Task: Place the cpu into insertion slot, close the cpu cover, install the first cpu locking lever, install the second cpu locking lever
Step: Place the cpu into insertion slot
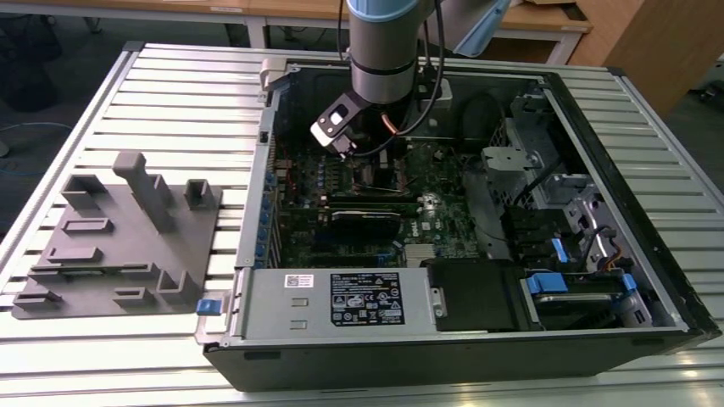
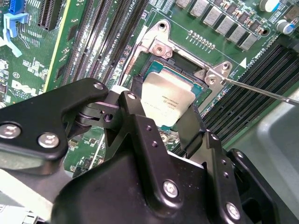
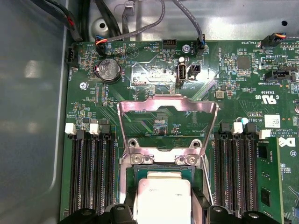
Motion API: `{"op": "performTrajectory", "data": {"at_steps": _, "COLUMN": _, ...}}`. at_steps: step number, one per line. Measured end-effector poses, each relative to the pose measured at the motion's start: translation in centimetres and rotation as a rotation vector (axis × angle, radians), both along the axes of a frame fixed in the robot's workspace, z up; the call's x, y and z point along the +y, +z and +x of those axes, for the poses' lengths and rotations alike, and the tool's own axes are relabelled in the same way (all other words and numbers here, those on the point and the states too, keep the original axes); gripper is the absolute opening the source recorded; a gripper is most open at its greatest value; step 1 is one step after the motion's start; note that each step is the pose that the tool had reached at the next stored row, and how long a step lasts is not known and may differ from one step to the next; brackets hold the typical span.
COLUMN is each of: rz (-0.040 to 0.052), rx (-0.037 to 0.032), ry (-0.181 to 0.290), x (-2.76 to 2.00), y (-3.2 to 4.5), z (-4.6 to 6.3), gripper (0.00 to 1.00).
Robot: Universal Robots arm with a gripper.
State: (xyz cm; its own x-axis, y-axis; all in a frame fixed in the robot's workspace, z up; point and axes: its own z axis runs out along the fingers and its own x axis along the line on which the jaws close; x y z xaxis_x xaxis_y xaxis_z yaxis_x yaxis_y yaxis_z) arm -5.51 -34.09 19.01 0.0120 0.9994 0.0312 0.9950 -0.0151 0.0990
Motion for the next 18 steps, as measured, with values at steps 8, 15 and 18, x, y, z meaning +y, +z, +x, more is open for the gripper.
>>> {"op": "performTrajectory", "data": {"at_steps": 8, "rz": 0.0005, "rx": 0.0, "ry": 0.0, "x": 0.01, "y": -0.02, "z": 0.0, "gripper": 0.72}}
{"op": "performTrajectory", "data": {"at_steps": 15, "rz": 0.0001, "rx": 0.0, "ry": 0.0, "x": 0.0, "y": -0.01, "z": 0.0, "gripper": 0.79}}
{"op": "performTrajectory", "data": {"at_steps": 18, "rz": 0.0, "rx": 0.0, "ry": 0.0, "x": 0.0, "y": -0.01, "z": 0.0, "gripper": 0.79}}
